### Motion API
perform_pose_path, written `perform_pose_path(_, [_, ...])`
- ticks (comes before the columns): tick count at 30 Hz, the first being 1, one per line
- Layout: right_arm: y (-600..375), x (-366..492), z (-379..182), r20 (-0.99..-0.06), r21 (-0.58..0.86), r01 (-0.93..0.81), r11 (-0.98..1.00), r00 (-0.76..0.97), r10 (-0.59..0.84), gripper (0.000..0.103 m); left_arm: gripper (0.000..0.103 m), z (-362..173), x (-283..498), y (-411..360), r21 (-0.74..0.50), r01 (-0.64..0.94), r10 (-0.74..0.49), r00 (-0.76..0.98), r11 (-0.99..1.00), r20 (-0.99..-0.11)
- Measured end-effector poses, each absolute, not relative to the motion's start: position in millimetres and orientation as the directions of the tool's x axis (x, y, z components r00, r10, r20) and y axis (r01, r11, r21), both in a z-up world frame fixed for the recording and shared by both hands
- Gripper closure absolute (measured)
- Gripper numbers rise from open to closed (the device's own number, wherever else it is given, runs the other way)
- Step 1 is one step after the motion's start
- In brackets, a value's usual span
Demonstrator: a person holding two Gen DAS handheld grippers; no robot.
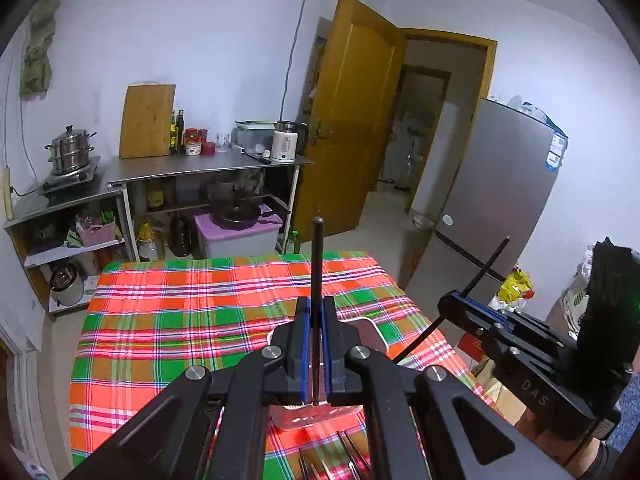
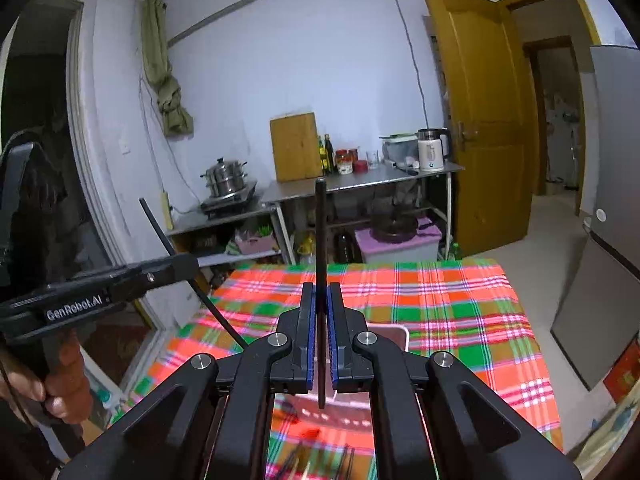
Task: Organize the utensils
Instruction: 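Lift both held black chopsticks upright and carry them over the pink basket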
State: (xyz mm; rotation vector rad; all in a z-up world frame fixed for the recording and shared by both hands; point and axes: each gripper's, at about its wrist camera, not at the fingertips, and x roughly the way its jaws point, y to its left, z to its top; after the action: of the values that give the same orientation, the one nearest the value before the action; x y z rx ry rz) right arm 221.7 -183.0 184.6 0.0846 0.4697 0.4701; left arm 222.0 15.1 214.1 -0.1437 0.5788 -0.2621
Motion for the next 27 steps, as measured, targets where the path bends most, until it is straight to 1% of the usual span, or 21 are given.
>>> perform_pose_path(5, [-179,231,179,-0.410,0.190,-0.414,0.890,0.790,0.455,0.098,0.098,200,239,19,-0.222,0.179,-0.273,0.802,0.959,-0.532])
perform_pose_path(8, [-177,239,170,-0.423,0.196,-0.407,0.892,0.786,0.451,0.098,0.098,187,247,21,-0.223,0.170,-0.267,0.795,0.960,-0.545])
perform_pose_path(18, [-170,254,131,-0.516,0.207,-0.396,0.895,0.732,0.444,0.098,0.098,140,258,23,-0.251,0.148,-0.274,0.749,0.957,-0.603])
perform_pose_path(23, [-169,259,124,-0.540,0.208,-0.387,0.898,0.720,0.436,0.098,0.098,127,261,27,-0.246,0.136,-0.264,0.740,0.960,-0.618])
perform_pose_path(27, [-169,259,121,-0.549,0.204,-0.387,0.899,0.715,0.432,0.097,0.090,124,258,32,-0.253,0.121,-0.256,0.746,0.960,-0.614])
